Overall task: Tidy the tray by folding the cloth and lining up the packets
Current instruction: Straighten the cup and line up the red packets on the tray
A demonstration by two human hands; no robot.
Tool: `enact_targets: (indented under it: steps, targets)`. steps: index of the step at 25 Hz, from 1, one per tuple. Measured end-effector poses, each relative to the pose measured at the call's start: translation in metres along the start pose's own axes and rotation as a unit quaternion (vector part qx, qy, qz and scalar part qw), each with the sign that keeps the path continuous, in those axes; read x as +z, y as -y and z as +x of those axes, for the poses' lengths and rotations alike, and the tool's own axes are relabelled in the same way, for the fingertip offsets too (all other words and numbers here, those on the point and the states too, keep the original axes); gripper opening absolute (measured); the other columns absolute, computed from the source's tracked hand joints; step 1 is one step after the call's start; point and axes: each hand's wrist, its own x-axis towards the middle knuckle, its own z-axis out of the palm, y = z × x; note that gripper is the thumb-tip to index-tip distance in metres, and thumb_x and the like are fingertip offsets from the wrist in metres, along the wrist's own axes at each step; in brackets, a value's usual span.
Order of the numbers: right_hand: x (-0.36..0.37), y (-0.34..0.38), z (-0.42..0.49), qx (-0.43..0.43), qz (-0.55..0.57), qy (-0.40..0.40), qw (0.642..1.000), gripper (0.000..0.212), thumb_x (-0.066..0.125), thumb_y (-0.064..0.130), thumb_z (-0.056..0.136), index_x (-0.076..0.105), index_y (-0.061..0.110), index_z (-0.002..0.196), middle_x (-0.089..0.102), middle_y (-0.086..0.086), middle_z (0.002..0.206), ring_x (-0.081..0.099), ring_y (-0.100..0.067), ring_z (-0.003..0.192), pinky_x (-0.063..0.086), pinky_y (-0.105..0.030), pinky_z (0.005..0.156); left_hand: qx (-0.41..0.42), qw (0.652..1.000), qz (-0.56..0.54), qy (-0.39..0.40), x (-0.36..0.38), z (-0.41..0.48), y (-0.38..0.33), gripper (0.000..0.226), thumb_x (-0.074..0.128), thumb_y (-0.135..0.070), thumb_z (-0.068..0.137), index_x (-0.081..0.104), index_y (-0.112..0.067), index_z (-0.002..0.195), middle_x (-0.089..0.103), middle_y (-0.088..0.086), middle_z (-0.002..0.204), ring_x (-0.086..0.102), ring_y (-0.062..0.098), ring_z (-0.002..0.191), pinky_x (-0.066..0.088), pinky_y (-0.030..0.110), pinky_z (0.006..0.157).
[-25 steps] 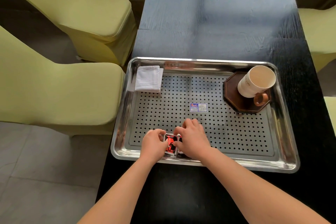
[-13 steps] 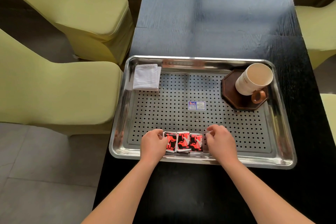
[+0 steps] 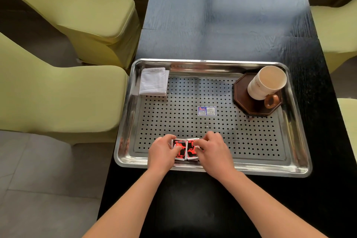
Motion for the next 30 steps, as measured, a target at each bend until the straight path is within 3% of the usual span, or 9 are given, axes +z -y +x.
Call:
enact_targets:
  steps: [7,12,16,19,23,26,30]
  targets:
    - [0.016,0.024,0.007,-0.011,-0.016,0.046,0.999,0.031,0.051,0.030,0.097,0.070,0.027,0.121,0.049,0.003,0.096,0.043,-0.021,0.097,0.041,-0.034,0.081,-0.039,0.998,-0.038,-0.008,-0.001,0.001,0.003,0.036,0.063,-0.022,0.086,0.066,-0.019,0.122,0.068,-0.003,0.089,0.062,0.015,0.087,0.045,0.028,0.076]
    - [0.016,0.019,0.008,0.009,-0.035,0.035,0.999,0.028,0.051,0.024,0.093,0.072,0.021,0.111,0.041,0.005,0.090,0.032,-0.016,0.087,0.033,-0.032,0.073,-0.058,0.997,-0.034,-0.029,-0.001,0.000,0.005,0.029,0.060,-0.017,0.083,0.075,-0.013,0.108,0.073,-0.001,0.092,0.058,0.013,0.083,0.041,0.026,0.073]
    - [0.018,0.023,0.008,-0.002,-0.020,0.057,0.998,0.032,0.051,0.022,0.095,0.070,0.026,0.121,0.041,0.005,0.091,0.037,-0.018,0.091,0.037,-0.032,0.077,-0.055,0.998,-0.032,-0.013,-0.002,-0.003,0.004,0.026,0.057,-0.017,0.084,0.077,-0.014,0.102,0.074,-0.001,0.088,0.064,0.015,0.083,0.051,0.031,0.073]
    - [0.015,0.022,0.008,0.001,-0.008,0.064,0.998,0.037,0.051,0.021,0.096,0.066,0.030,0.129,0.048,0.003,0.094,0.044,-0.021,0.096,0.042,-0.034,0.082,-0.046,0.998,-0.033,-0.008,-0.002,-0.003,0.004,0.030,0.057,-0.017,0.085,0.076,-0.016,0.108,0.074,-0.004,0.089,0.064,0.014,0.086,0.050,0.028,0.074]
    - [0.006,0.007,0.001,0.043,0.033,0.008,0.999,0.030,0.054,0.016,0.094,0.072,0.023,0.118,0.056,0.005,0.095,0.047,-0.017,0.095,0.043,-0.032,0.080,-0.048,0.998,-0.028,-0.008,-0.004,-0.004,0.006,0.038,0.060,-0.019,0.085,0.070,-0.017,0.121,0.073,-0.004,0.100,0.063,0.014,0.096,0.046,0.026,0.080]
    - [-0.003,-0.017,-0.007,0.099,0.045,-0.024,0.994,0.025,0.056,0.015,0.094,0.072,0.020,0.113,0.062,0.005,0.100,0.047,-0.013,0.094,0.041,-0.028,0.079,-0.044,0.999,-0.016,0.000,-0.005,-0.006,0.009,0.039,0.066,-0.025,0.084,0.065,-0.025,0.124,0.070,-0.010,0.093,0.062,0.012,0.092,0.043,0.026,0.076]
    - [-0.009,-0.036,-0.015,0.146,0.069,-0.010,0.987,0.024,0.057,0.015,0.093,0.070,0.018,0.113,0.063,0.003,0.103,0.049,-0.014,0.100,0.042,-0.029,0.082,-0.030,0.999,-0.012,0.002,-0.005,-0.005,0.009,0.042,0.072,-0.021,0.084,0.063,-0.025,0.125,0.068,-0.009,0.085,0.063,0.013,0.089,0.051,0.030,0.081]
